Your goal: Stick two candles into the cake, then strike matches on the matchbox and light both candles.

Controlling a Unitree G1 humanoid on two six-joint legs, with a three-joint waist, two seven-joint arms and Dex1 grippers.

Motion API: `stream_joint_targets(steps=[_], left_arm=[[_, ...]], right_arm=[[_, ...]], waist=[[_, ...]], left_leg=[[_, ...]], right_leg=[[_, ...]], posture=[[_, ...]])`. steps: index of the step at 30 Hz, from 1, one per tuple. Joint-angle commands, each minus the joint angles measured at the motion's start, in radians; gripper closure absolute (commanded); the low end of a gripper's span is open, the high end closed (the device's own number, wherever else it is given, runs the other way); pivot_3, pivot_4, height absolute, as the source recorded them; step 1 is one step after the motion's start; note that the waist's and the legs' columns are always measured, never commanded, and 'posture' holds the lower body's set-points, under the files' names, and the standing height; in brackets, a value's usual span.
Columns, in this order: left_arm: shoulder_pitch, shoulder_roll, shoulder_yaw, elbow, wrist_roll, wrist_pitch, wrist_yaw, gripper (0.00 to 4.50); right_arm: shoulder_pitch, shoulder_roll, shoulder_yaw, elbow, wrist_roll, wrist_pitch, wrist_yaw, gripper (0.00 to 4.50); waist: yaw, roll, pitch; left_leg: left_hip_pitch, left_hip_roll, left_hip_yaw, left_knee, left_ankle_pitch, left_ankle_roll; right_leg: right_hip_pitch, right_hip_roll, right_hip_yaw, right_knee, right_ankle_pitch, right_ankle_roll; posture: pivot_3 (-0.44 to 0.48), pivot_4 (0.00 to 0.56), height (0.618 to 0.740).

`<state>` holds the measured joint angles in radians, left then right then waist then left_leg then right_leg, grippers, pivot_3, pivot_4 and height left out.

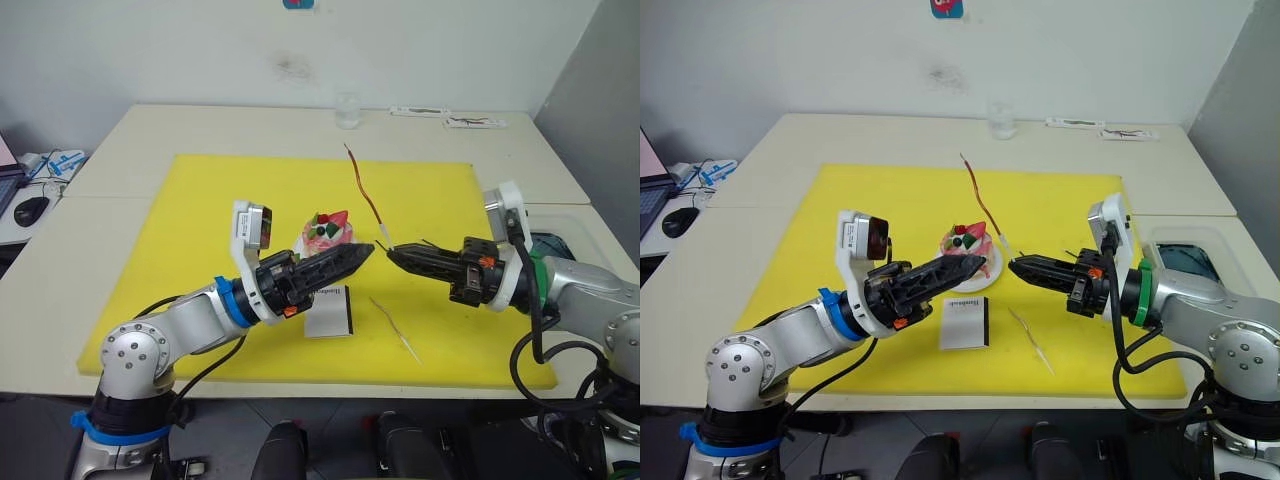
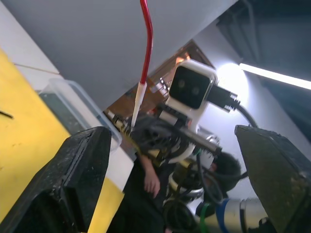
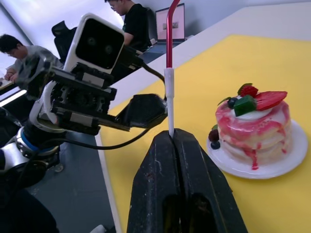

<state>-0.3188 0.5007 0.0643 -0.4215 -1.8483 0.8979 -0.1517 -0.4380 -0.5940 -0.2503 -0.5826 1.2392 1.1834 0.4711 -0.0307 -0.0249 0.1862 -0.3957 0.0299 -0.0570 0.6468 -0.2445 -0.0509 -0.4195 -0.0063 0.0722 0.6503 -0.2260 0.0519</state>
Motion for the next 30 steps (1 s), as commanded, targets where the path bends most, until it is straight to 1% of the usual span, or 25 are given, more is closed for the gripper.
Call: stream_joint_targets(steps=[1,9,16,17,18,22,30], left_arm=[[-0.028,-0.016,-0.014,0.001,-0.032,-0.022,0.007,0.00],[-0.057,-0.036,-0.024,0.023,0.027,-0.020,-0.045,0.00],[-0.045,-0.035,-0.021,0.033,0.083,-0.009,-0.105,0.00],[-0.046,-0.038,-0.021,0.035,0.085,-0.010,-0.109,0.40],[-0.046,-0.040,-0.021,0.037,0.089,-0.011,-0.112,0.61],[-0.048,-0.046,-0.025,0.047,0.113,-0.009,-0.131,1.83],[-0.050,-0.065,-0.040,0.051,0.145,0.004,-0.163,4.49]], right_arm=[[-0.009,-0.018,0.014,-0.012,0.058,-0.019,-0.011,4.47],[-0.022,-0.035,0.058,-0.012,0.125,-0.037,-0.058,4.47],[-0.022,-0.061,0.071,-0.008,0.157,-0.059,-0.079,4.47],[-0.022,-0.063,0.072,-0.008,0.161,-0.062,-0.081,4.50],[-0.021,-0.067,0.074,-0.008,0.164,-0.066,-0.082,4.50],[-0.022,-0.077,0.082,-0.007,0.177,-0.075,-0.086,4.50],[-0.022,-0.095,0.100,-0.008,0.195,-0.094,-0.087,4.50]], waist=[[0.000,0.000,0.000],[0.001,0.000,0.000],[0.001,0.000,0.000],[0.001,0.000,0.000],[0.000,0.000,0.000],[0.000,0.000,0.000],[0.000,0.000,0.000]], left_leg=[[0.000,0.000,0.000,0.000,0.000,0.000],[0.000,0.000,0.000,0.000,0.000,0.000],[-0.001,0.000,0.000,0.000,0.000,0.000],[-0.001,0.000,0.000,0.000,0.000,0.000],[-0.001,0.000,0.000,0.000,0.000,0.000],[-0.001,0.000,0.000,0.000,0.000,0.000],[-0.002,0.000,0.000,0.000,0.000,0.000]], right_leg=[[0.000,0.000,0.000,0.000,0.000,-0.001],[0.000,0.000,0.000,-0.001,-0.002,-0.003],[0.000,0.000,0.000,-0.001,-0.002,-0.003],[0.000,0.000,0.000,-0.002,-0.002,-0.003],[0.000,0.000,0.000,-0.002,-0.002,-0.003],[0.000,0.000,0.000,-0.002,-0.002,-0.003],[0.000,0.000,0.000,-0.003,-0.002,-0.003]], posture=[[0.000,0.150,0.740],[0.000,0.150,0.740],[0.000,0.150,0.740],[0.000,0.150,0.740],[0.000,0.150,0.740],[0.000,0.150,0.740],[0.000,0.150,0.740]])
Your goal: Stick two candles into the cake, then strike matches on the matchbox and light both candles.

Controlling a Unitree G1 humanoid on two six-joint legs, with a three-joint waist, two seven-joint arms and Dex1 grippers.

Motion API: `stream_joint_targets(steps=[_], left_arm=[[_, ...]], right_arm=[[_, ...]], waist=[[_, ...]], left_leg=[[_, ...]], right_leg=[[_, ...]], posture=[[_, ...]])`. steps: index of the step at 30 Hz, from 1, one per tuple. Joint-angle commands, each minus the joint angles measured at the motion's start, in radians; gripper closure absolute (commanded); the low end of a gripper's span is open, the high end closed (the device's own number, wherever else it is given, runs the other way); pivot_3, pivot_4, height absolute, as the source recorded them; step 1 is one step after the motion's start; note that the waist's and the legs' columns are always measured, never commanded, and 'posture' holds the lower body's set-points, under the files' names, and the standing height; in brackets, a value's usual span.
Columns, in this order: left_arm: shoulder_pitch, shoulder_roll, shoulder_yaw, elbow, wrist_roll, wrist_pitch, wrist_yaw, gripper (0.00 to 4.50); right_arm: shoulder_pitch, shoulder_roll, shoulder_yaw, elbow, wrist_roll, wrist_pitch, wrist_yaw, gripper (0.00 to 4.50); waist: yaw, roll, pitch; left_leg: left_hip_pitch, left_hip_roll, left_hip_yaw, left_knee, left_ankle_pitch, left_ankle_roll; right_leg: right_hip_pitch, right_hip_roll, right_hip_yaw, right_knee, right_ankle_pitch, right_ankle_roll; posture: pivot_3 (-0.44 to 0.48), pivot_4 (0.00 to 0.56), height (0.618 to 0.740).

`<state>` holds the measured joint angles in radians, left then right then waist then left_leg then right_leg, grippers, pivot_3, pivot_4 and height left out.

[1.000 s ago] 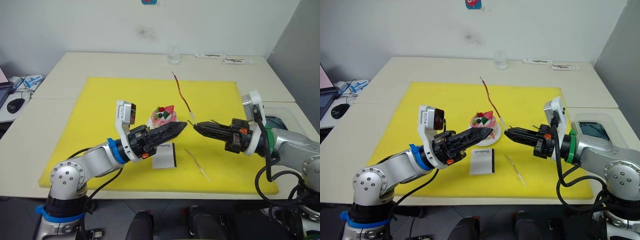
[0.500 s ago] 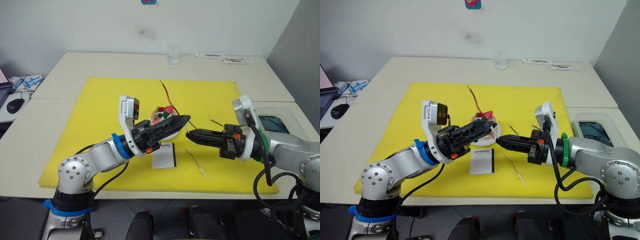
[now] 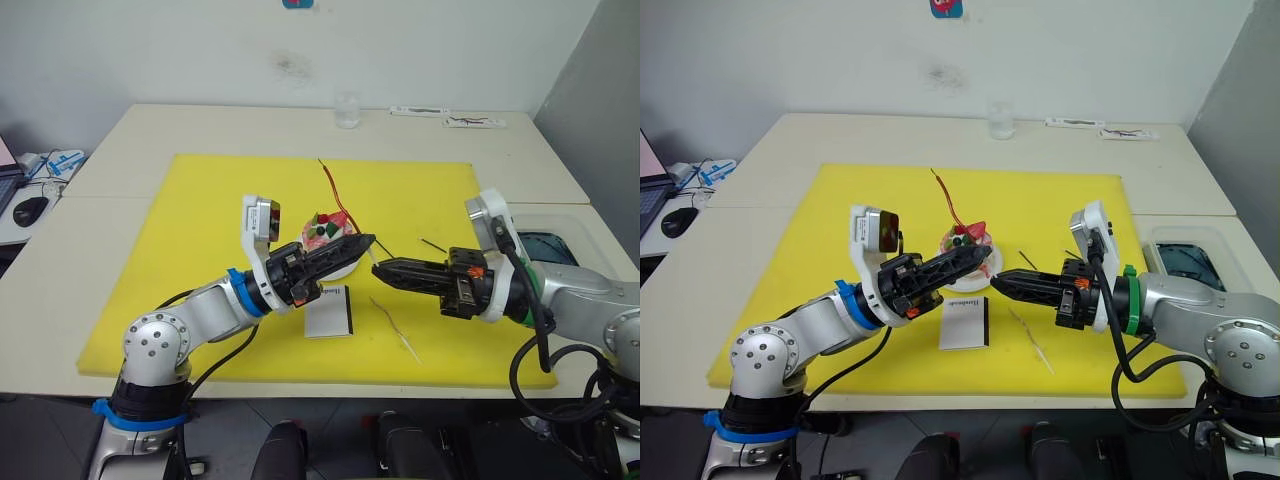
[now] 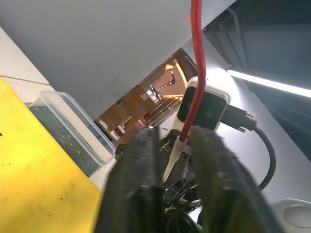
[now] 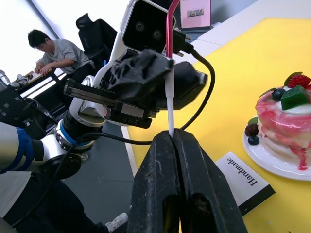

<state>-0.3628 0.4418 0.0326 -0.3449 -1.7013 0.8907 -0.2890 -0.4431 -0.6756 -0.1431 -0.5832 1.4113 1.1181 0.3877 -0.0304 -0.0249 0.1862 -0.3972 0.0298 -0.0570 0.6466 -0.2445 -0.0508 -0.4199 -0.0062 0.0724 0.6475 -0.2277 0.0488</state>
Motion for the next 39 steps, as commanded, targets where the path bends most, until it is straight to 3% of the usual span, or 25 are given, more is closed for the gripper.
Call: stream_joint_targets(steps=[1,8,12,15,18,23,25,27,39], left_arm=[[-0.005,-0.007,-0.009,-0.027,0.000,0.013,-0.028,4.49],[-0.003,-0.005,-0.003,-0.023,0.012,0.017,-0.034,4.49],[-0.009,0.000,0.009,-0.020,0.012,0.018,-0.041,4.50],[-0.016,0.014,0.026,-0.026,0.038,0.014,-0.045,4.50],[-0.038,0.069,0.087,-0.042,0.096,-0.014,-0.030,4.50],[-0.066,0.227,0.199,-0.056,0.226,-0.038,-0.062,4.50],[-0.057,0.335,0.201,-0.044,0.390,-0.067,-0.148,4.50],[-0.053,0.382,0.186,0.002,0.530,-0.128,-0.211,4.50],[-0.157,0.275,0.066,0.183,0.896,-0.307,-0.378,4.50]], right_arm=[[-0.017,-0.015,-0.006,-0.008,0.024,-0.031,-0.004,4.50],[-0.011,-0.030,0.007,-0.007,0.038,-0.037,0.002,4.50],[-0.007,-0.035,0.007,0.004,0.019,-0.049,0.003,3.55],[-0.002,-0.061,0.010,0.001,-0.021,-0.047,0.017,2.46],[0.038,-0.153,0.027,-0.046,-0.172,-0.084,0.114,1.39],[0.077,-0.218,0.037,-0.085,-0.343,-0.187,0.213,1.39],[0.061,-0.219,0.043,-0.090,-0.394,-0.227,0.241,1.39],[0.030,-0.208,0.056,-0.088,-0.418,-0.246,0.254,1.39],[-0.032,-0.188,0.137,-0.103,-0.542,-0.267,0.279,1.39]], waist=[[0.000,0.000,0.000],[0.000,0.000,0.000],[0.000,0.000,0.000],[0.000,0.000,0.000],[0.000,0.000,0.000],[-0.005,0.000,0.000],[-0.005,0.000,0.000],[-0.003,0.001,0.000],[0.001,0.000,0.001]], left_leg=[[0.000,0.000,0.000,0.000,0.000,0.000],[0.000,0.000,0.000,0.000,0.000,0.000],[0.000,0.000,0.000,0.000,0.000,0.000],[0.000,0.000,0.000,0.000,0.000,0.000],[-0.001,0.000,0.000,0.000,0.000,0.000],[-0.001,0.000,0.000,-0.002,0.000,0.000],[0.000,0.000,0.001,-0.002,0.000,0.000],[0.000,0.000,0.001,-0.002,0.000,0.000],[-0.003,0.000,0.000,-0.003,0.000,0.000]], right_leg=[[0.000,0.000,0.000,0.000,0.000,0.000],[0.000,0.000,0.000,0.000,0.000,0.000],[0.000,0.000,0.000,0.000,0.000,0.000],[0.000,0.000,0.000,-0.001,0.000,0.000],[-0.001,0.000,0.000,-0.001,0.000,0.000],[-0.002,0.000,0.000,-0.001,-0.001,-0.001],[-0.002,0.000,0.000,-0.001,-0.001,-0.001],[-0.002,0.000,0.000,-0.001,-0.001,-0.001],[-0.003,-0.001,-0.001,-0.003,0.000,0.001]], posture=[[0.000,0.150,0.740],[0.000,0.150,0.740],[0.000,0.150,0.740],[0.000,0.150,0.740],[0.000,0.150,0.740],[0.000,0.150,0.740],[0.000,0.150,0.740],[0.000,0.150,0.740],[0.000,0.150,0.740]])
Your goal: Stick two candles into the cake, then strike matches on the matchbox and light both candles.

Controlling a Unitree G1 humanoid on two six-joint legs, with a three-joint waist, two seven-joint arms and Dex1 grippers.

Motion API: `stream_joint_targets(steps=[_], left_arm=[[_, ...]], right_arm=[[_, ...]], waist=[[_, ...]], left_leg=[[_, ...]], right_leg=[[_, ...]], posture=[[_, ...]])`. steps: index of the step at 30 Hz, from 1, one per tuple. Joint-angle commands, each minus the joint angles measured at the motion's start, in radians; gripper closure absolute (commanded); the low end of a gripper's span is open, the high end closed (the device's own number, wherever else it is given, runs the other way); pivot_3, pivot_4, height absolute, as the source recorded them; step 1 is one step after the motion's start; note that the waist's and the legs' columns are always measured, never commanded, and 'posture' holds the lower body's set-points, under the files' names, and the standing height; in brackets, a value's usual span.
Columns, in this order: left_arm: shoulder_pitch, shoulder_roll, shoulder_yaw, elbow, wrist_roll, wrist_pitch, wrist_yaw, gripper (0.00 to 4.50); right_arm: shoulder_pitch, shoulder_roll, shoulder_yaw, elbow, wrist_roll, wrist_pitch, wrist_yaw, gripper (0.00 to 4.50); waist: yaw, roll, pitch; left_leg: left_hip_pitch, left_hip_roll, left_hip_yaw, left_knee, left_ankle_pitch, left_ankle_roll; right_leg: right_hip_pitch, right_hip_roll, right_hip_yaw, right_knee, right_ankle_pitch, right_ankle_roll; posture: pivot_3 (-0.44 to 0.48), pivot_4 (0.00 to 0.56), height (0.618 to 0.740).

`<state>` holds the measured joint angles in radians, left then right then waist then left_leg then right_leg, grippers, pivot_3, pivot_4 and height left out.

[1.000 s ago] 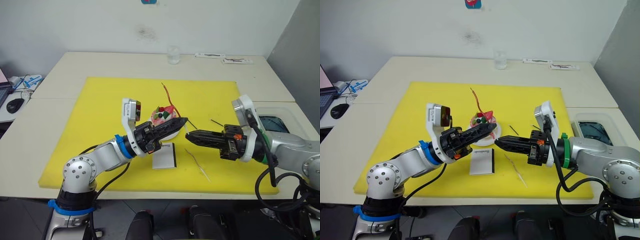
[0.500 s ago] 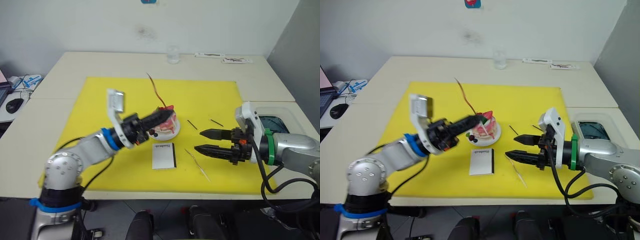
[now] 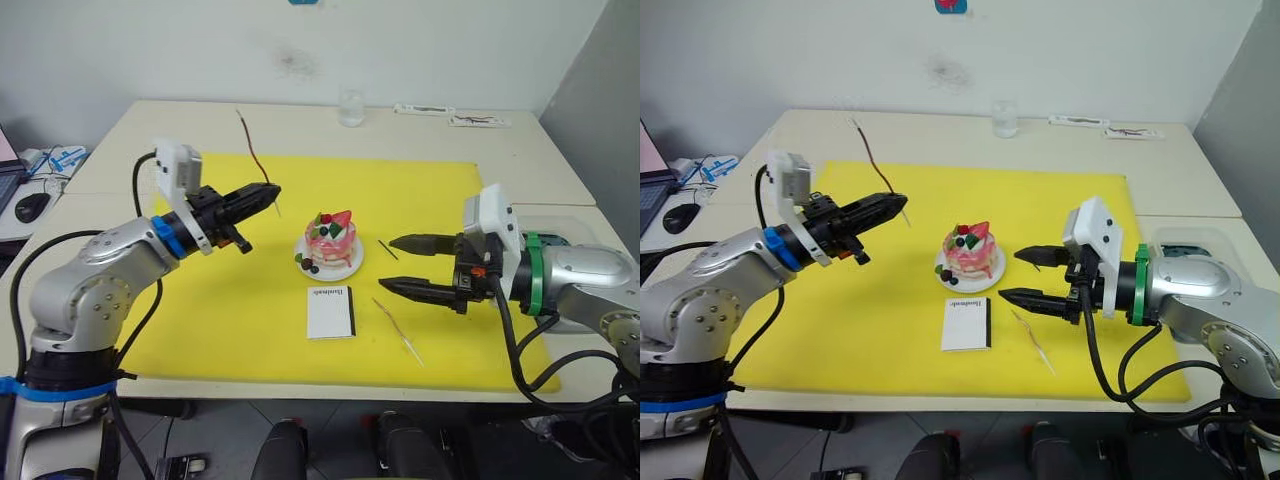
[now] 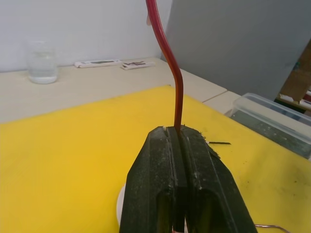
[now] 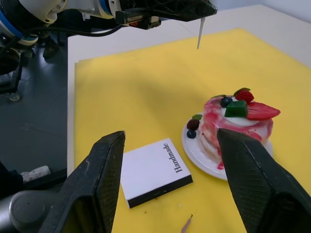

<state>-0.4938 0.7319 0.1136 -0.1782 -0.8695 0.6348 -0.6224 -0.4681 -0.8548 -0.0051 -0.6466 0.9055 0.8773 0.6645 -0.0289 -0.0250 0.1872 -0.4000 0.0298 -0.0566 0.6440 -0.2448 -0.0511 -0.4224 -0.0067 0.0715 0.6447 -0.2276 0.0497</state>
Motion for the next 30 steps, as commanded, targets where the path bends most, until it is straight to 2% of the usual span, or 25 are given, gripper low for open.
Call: stream_joint_targets(steps=[1,6,13,30], left_arm=[[-0.032,-0.029,-0.025,0.032,0.089,-0.067,-0.059,4.50],[-0.066,-0.107,-0.075,0.154,0.217,-0.173,-0.122,4.50],[-0.122,-0.192,-0.070,0.236,0.273,-0.194,-0.154,4.50],[-0.122,-0.249,-0.082,0.278,0.361,-0.214,-0.191,4.50]], right_arm=[[-0.003,-0.008,0.003,-0.045,-0.050,-0.027,0.001,1.39],[0.012,0.011,0.017,-0.067,-0.084,-0.028,-0.014,1.39],[0.017,0.032,0.013,-0.075,-0.088,-0.019,-0.022,1.39],[0.000,0.055,0.015,-0.079,-0.085,0.006,-0.028,1.39]], waist=[[0.000,0.000,0.000],[-0.001,0.000,0.000],[-0.001,0.000,0.000],[-0.002,0.000,0.000]], left_leg=[[0.000,0.000,0.000,0.000,0.000,0.000],[0.000,0.000,-0.001,0.000,0.000,0.000],[0.000,0.000,-0.001,0.001,0.000,0.000],[0.000,0.000,-0.001,0.001,0.000,0.000]], right_leg=[[0.000,0.000,0.000,0.001,0.000,0.000],[0.000,0.000,0.000,0.001,0.000,0.000],[0.000,0.000,0.000,0.001,0.001,0.002],[0.000,0.000,-0.001,0.002,0.002,0.003]], posture=[[0.000,0.150,0.740],[0.000,0.150,0.740],[0.000,0.150,0.740],[0.000,0.150,0.740]])
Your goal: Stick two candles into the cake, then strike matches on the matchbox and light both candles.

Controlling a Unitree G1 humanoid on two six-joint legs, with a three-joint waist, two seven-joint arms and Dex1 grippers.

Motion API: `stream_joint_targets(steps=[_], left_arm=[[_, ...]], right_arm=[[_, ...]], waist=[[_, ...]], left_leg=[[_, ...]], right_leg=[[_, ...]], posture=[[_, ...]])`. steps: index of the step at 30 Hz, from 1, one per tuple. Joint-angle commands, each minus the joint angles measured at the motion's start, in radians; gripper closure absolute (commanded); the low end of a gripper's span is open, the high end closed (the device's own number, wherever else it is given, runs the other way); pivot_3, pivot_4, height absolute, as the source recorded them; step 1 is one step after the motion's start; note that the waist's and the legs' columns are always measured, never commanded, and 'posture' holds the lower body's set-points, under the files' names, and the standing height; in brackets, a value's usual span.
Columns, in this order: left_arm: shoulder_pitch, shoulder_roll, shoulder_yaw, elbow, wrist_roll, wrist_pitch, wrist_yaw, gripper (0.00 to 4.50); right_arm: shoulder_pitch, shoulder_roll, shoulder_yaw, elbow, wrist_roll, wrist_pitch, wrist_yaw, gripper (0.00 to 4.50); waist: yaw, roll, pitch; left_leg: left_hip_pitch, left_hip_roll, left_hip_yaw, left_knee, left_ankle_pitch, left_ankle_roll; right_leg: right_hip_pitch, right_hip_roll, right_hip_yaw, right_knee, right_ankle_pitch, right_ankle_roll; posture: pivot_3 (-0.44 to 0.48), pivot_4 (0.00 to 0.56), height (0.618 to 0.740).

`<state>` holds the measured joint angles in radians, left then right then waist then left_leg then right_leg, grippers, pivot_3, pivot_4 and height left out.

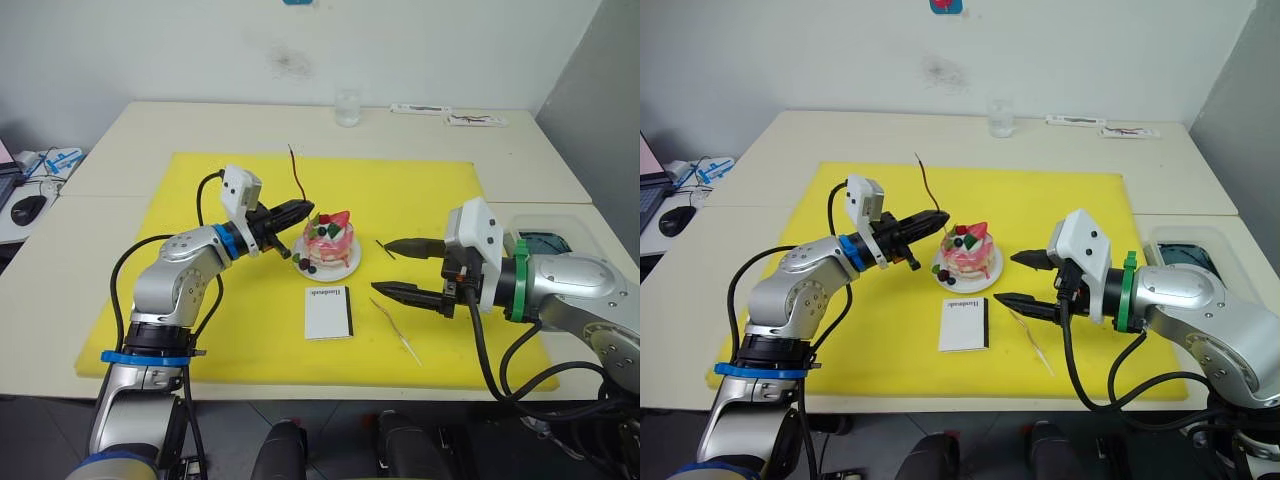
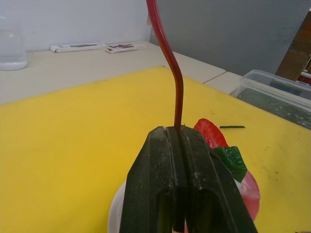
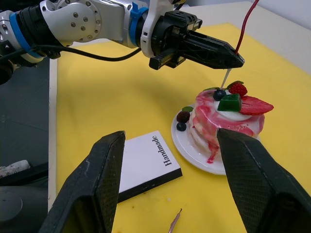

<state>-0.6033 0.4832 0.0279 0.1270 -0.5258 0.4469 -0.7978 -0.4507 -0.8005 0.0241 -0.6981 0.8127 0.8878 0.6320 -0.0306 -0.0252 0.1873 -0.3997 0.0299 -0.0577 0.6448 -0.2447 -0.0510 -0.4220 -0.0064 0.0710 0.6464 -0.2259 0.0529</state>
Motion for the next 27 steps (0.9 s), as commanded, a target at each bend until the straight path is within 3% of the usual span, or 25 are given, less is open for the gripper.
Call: stream_joint_targets(steps=[1,27], left_arm=[[-0.010,0.001,0.000,-0.027,0.024,-0.030,-0.021,4.50],[0.037,-0.021,0.042,-0.022,0.050,-0.048,-0.023,4.50]], right_arm=[[-0.017,0.001,-0.013,-0.028,0.007,-0.004,0.005,1.39],[-0.013,-0.001,-0.018,-0.031,0.008,0.002,0.010,1.39]], waist=[[0.000,0.000,0.000],[0.000,0.000,0.000]], left_leg=[[0.000,0.000,0.000,0.000,0.000,0.000],[0.000,0.000,0.000,0.000,0.000,0.000]], right_leg=[[0.000,0.000,0.000,0.000,0.000,0.000],[0.000,0.000,0.000,0.000,0.000,0.000]], posture=[[0.000,0.150,0.740],[0.000,0.150,0.740]])
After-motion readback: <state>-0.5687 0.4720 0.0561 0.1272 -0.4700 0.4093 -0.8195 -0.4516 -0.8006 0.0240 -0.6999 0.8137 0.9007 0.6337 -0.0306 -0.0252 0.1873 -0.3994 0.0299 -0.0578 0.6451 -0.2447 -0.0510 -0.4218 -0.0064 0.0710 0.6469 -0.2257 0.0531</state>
